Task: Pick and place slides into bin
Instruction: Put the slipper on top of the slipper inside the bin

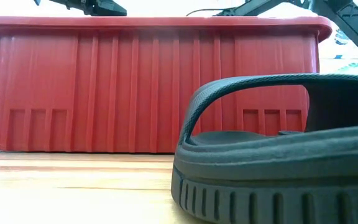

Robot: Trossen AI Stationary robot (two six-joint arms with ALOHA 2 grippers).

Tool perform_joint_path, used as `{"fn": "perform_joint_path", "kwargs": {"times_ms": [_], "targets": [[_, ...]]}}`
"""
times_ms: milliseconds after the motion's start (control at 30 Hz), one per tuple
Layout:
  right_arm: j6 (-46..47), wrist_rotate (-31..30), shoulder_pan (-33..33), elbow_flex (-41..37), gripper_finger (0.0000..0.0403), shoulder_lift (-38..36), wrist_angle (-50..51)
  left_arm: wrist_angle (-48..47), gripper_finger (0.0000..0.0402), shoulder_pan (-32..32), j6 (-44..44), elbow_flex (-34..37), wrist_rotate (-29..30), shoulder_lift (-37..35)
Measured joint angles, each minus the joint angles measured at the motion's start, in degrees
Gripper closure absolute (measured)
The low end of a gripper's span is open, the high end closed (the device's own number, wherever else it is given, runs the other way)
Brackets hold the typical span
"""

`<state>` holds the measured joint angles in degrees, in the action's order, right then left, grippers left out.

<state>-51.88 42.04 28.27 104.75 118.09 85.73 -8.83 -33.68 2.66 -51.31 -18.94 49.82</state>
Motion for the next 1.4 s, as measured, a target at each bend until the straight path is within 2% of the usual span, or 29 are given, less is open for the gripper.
{"fn": "perform_joint_path", "kwargs": {"times_ms": [667, 900, 1167, 1400], "targets": [[1.73, -5.76, -0.35, 0.08, 0.0387, -0.18, -7.4, -0.18, 0.0378, 0.0, -3.42, 0.0, 0.02, -0.01], [1.75, -6.05, -0.39, 0.09, 0.0379, -0.18, -8.57, -0.19, 0.0378, 0.0, -3.91, 0.0, 0.02, -0.01], [5.04, -9.66, -0.66, 0.09, 0.0323, -0.41, -10.0, -0.22, 0.0378, 0.0, -3.91, 0.0, 0.02, 0.0], [9.44, -16.76, -0.76, 0.09, 0.0274, -2.14, -11.86, -0.51, 0.0378, 0.01, -3.91, 0.0, 0.02, 0.0]]}}
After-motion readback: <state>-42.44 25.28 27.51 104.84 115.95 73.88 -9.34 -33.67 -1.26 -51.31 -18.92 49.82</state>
